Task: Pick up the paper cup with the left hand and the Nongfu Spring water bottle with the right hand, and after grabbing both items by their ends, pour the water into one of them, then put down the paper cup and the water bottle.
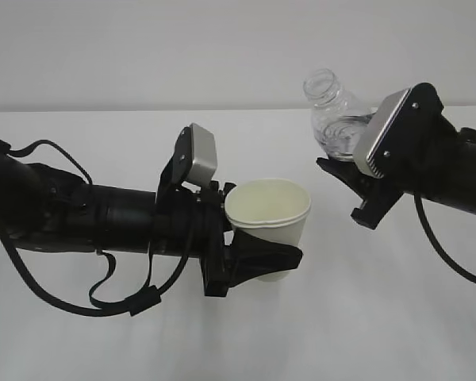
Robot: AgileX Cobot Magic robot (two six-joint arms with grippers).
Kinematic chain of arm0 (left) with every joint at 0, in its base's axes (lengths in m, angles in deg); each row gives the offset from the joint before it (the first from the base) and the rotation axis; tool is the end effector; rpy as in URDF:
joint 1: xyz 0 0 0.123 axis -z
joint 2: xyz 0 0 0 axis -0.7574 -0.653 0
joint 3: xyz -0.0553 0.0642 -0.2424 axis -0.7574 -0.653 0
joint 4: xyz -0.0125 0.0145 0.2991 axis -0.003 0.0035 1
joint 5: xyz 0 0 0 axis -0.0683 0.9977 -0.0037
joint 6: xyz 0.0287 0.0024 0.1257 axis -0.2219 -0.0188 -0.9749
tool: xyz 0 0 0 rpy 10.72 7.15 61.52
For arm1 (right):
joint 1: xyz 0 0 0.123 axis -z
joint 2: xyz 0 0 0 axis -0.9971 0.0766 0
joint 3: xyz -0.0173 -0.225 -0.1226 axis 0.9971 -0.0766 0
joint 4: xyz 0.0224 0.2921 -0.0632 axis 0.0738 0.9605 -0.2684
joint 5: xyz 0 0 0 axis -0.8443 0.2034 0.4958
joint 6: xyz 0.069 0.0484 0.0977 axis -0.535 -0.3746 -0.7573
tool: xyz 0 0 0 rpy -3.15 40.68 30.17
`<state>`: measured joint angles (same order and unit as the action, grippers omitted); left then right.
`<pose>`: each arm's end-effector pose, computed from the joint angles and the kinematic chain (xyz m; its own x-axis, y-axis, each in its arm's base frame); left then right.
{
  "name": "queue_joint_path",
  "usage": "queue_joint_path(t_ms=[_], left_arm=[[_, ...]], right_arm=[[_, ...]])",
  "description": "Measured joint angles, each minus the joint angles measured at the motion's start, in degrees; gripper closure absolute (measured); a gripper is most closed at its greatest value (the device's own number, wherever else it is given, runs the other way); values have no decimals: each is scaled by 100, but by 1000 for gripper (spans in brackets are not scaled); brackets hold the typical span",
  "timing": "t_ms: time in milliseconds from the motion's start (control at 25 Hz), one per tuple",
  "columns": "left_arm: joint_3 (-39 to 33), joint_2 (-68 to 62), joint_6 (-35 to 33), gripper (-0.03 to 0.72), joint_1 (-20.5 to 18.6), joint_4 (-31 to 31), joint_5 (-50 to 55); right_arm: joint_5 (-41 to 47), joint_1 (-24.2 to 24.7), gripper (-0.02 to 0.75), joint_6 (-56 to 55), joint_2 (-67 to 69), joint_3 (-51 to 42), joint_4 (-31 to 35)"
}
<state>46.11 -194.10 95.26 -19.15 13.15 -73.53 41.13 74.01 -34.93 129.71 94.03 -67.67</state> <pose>0.2843 -0.2834 0.0643 -0.1608 0.2140 -0.9635 0.9834 0.1178 -0.1379 0.3473 0.1193 0.1124 0.1764 -0.6780 -0.7136 -0.5921 0.5060 -0.6271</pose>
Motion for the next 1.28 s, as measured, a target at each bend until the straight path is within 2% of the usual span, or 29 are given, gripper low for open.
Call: queue_joint_path(t_ms=[200,800,1280], left_arm=[[0,0,-243,211,185,2,25],[0,0,-391,211,197,-515,283],[0,0,-401,211,197,-497,147]], right_arm=[[-111,0,291,452,0,0,0],[-457,0,291,1992,0,0,32],[-496,0,300,3031,0,0,568]])
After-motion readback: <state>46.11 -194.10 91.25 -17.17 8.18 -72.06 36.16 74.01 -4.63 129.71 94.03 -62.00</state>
